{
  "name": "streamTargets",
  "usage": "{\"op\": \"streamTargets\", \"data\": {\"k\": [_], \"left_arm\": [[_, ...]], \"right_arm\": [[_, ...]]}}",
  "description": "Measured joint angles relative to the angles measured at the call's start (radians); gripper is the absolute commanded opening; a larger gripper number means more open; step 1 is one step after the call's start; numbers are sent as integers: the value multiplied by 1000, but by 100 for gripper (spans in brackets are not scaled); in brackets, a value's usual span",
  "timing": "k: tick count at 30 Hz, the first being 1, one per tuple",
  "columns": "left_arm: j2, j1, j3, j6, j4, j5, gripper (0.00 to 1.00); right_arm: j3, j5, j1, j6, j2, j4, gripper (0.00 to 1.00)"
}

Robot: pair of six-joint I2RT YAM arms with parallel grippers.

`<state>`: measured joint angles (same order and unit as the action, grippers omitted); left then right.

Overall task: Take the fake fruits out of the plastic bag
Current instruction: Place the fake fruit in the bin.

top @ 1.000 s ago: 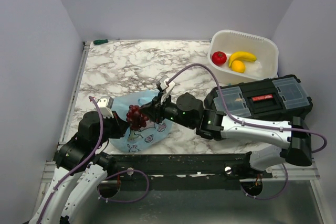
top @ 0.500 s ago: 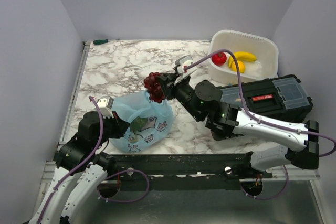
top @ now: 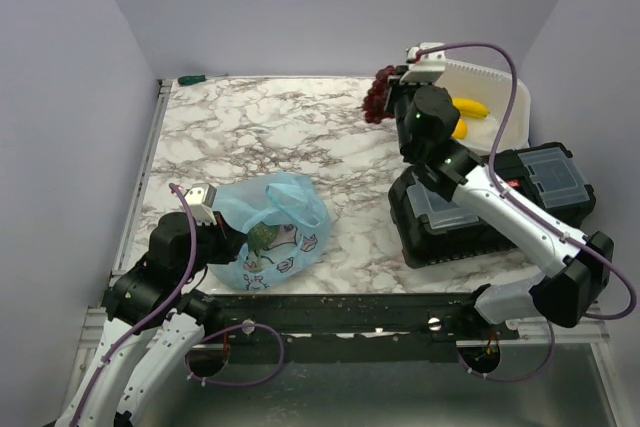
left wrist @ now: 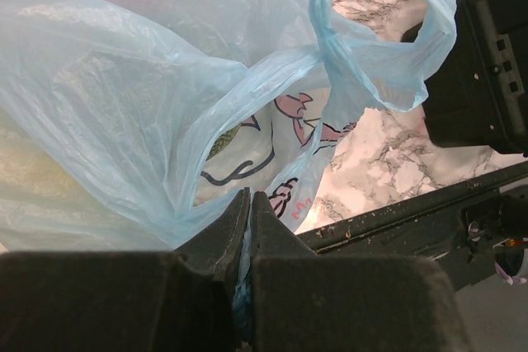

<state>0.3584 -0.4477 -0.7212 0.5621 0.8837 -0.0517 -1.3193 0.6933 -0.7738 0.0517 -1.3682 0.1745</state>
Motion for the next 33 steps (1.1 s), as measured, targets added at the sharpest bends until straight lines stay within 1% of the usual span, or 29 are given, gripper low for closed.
{"op": "streamTargets", "data": {"k": [3, 7, 11, 14, 20, 26, 29, 30, 33], "left_arm": [[0, 0, 0, 0, 0, 0, 0], [0, 0, 0, 0, 0, 0, 0], [0, 0, 0, 0, 0, 0, 0], [2, 0, 0, 0, 0, 0, 0], [5, 0, 0, 0, 0, 0, 0], [12, 0, 0, 0, 0, 0, 0], [13, 0, 0, 0, 0, 0, 0], [13, 0, 0, 0, 0, 0, 0], [13, 0, 0, 0, 0, 0, 0]], "right_arm": [[-8, 7, 140, -10, -34, -8, 1], [-69, 20, 322, -34, -138, -32, 1], [-124, 10, 455, -106, -246, -76, 1], [-185, -23, 525, -178, -340, -141, 1], [-267, -85, 573, -287, -532, -258, 2], [-363, -151, 580, -358, -694, -386, 8], [-386, -178, 580, -380, -729, -430, 13], [-394, -188, 579, -386, -738, -444, 16], [-417, -206, 580, -394, -753, -472, 31]]}}
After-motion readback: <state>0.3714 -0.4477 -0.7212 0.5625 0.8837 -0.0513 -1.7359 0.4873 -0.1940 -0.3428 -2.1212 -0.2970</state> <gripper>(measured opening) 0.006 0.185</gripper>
